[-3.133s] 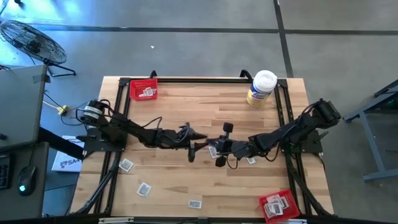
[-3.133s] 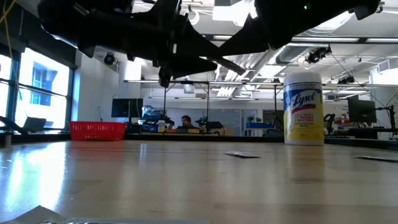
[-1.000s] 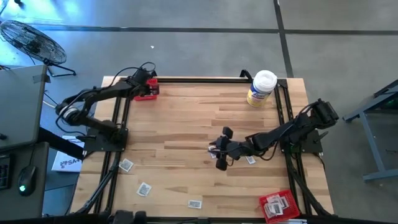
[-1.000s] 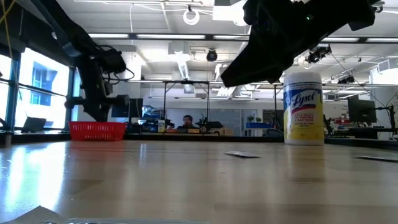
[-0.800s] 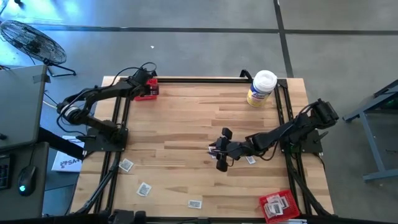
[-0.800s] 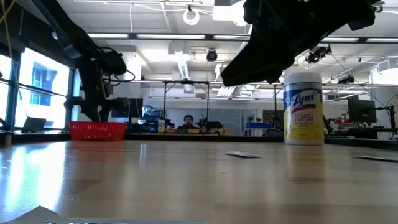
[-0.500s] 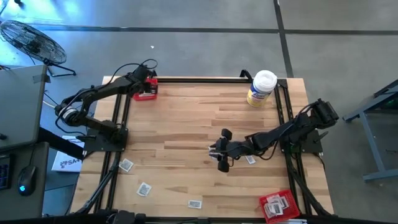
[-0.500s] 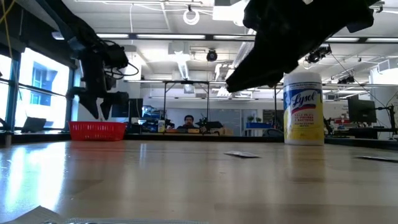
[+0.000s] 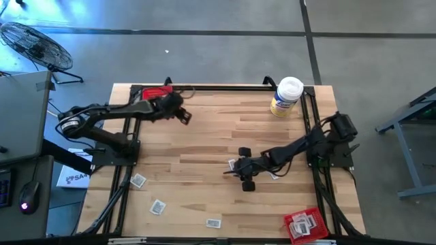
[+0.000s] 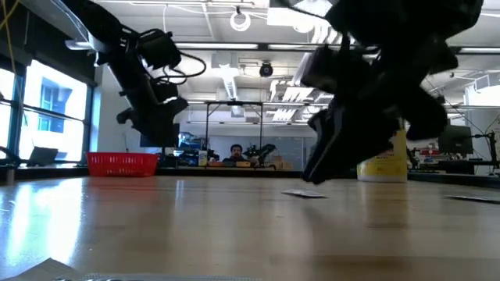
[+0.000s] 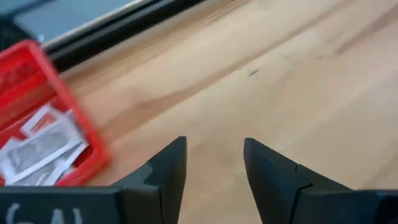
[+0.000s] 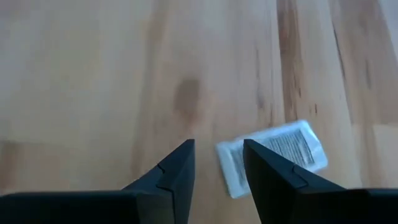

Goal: Pick & Place First Aid Supplies
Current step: Put the white and orange ointment pack into the top red bin

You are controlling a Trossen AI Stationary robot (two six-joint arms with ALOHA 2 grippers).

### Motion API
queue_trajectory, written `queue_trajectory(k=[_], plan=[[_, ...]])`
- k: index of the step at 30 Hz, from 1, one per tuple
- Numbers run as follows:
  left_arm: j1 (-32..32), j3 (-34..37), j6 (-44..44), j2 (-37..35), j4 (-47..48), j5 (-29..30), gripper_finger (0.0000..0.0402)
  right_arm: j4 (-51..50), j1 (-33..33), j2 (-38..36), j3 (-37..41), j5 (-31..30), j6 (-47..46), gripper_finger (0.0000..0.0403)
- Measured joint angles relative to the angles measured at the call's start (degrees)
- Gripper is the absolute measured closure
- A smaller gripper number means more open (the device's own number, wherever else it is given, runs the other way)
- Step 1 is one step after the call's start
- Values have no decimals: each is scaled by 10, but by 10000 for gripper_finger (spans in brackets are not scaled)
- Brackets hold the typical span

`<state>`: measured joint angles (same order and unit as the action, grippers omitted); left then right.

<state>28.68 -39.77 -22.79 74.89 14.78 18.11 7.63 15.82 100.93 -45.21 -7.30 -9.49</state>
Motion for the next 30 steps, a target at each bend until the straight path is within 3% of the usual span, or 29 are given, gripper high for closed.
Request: queue_trajectory(k=[9,14,21,30], plan=[[-115,1,-30,-24,-55,52,245,2,-18,35,-2,-7,8,276],[-199,1,-29,-11,-120,93,245,-8,-18,39,-3,-39,6,307],[-302,1,34,37,-220,115,245,-3,-19,40,-2,-68,5,391],[-384,1,127,120,-349,95,245,14,-20,15,2,-59,-71,401]])
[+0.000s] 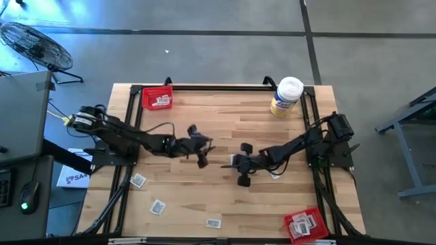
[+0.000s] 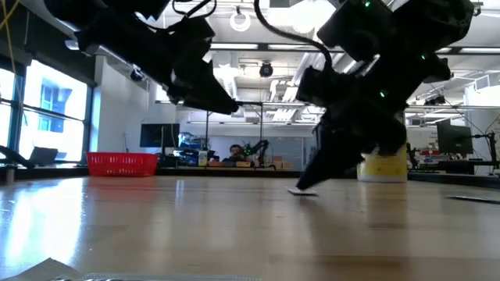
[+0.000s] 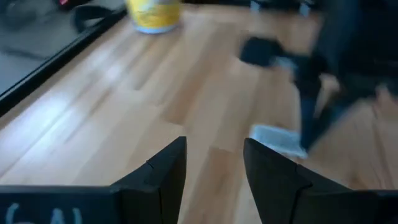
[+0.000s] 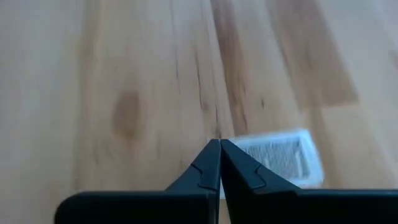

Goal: Pick & Place First Aid Supplies
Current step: Put the white and orange ointment pack into the top red bin

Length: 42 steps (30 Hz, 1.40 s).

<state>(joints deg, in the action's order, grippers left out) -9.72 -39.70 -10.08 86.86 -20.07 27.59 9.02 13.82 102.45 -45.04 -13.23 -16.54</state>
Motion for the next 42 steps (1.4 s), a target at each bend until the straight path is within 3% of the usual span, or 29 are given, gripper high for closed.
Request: queue_trajectory(k=[4,9,14,19,24,30,38,42], plan=[[-23,0,53,33,-35,-2,245,9,0,-37,-1,2,-8,402],[-27,0,58,58,-44,-21,245,-8,0,-67,-2,13,30,393],[-27,0,49,66,-46,-41,245,-50,0,-51,-1,54,79,359],[-27,0,49,67,-54,-41,245,-57,-3,-31,-1,36,69,307],[-27,0,49,67,-64,-41,245,-46,-12,-8,-2,47,65,290],[-27,0,49,67,-65,-45,245,-43,-25,19,-4,42,63,310],[-27,0,48,94,-94,-79,245,-44,-41,44,-7,40,36,393],[-27,0,58,132,-135,-100,245,-33,-41,44,-5,39,26,394]])
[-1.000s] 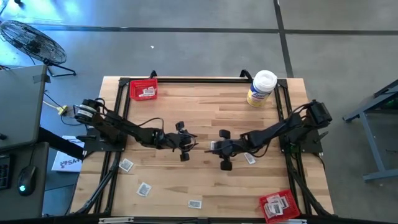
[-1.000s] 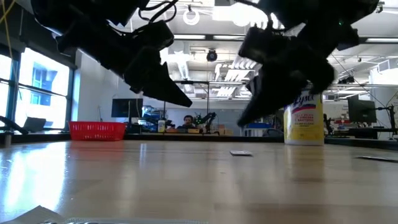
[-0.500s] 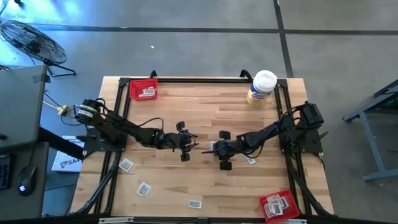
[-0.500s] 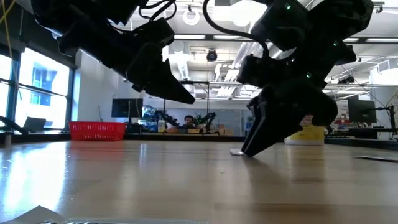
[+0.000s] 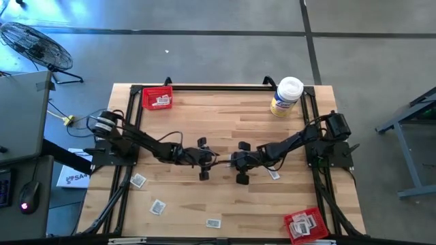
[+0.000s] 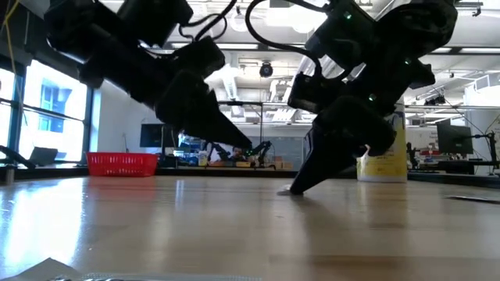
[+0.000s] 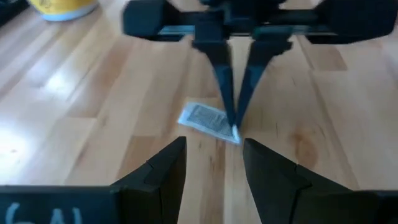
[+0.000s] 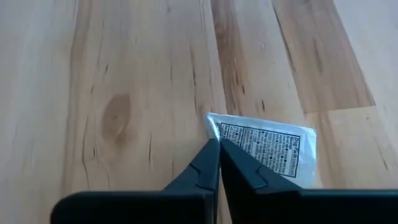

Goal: Pick & Place First Aid Supplies
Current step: Put the white and orange ointment pack into the top red bin

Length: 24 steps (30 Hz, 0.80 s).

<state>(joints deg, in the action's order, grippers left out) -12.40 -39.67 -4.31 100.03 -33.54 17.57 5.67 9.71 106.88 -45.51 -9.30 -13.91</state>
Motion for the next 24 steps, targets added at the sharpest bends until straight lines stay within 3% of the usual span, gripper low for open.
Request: queue_trajectory(k=[14,24], plan=[[0,-7,97,26,-52,-41,245,26,-1,-77,5,54,-145,400],[0,-54,169,48,-28,-65,245,153,-1,-78,4,65,-239,399]])
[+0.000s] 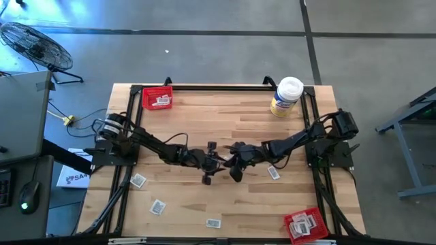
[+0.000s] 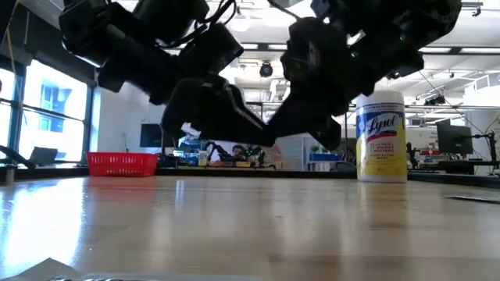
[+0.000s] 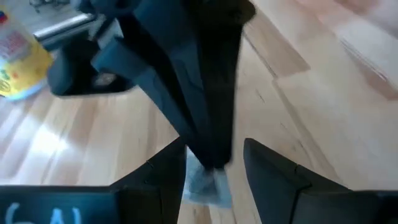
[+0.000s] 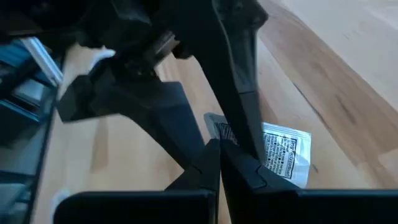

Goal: Pick & Place First Aid Supplies
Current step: Put the white and orange ointment pack into the top red bin

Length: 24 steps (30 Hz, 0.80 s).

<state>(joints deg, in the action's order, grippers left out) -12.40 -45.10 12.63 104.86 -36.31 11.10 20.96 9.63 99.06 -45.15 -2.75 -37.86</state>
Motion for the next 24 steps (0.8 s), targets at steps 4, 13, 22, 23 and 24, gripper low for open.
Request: queue_trajectory(k=[4,13,22,23,24], plan=[[0,-2,11,-1,16,40,247,3,0,0,0,1,-13,401],[0,-2,7,-3,51,49,358,-5,0,-1,0,-12,-14,397],[0,-2,-34,-13,79,49,398,3,0,-6,-1,-1,28,356],[2,-2,-41,-15,88,49,398,5,0,-11,0,1,38,345],[6,-2,-50,-16,96,50,398,11,2,-21,0,0,48,333]])
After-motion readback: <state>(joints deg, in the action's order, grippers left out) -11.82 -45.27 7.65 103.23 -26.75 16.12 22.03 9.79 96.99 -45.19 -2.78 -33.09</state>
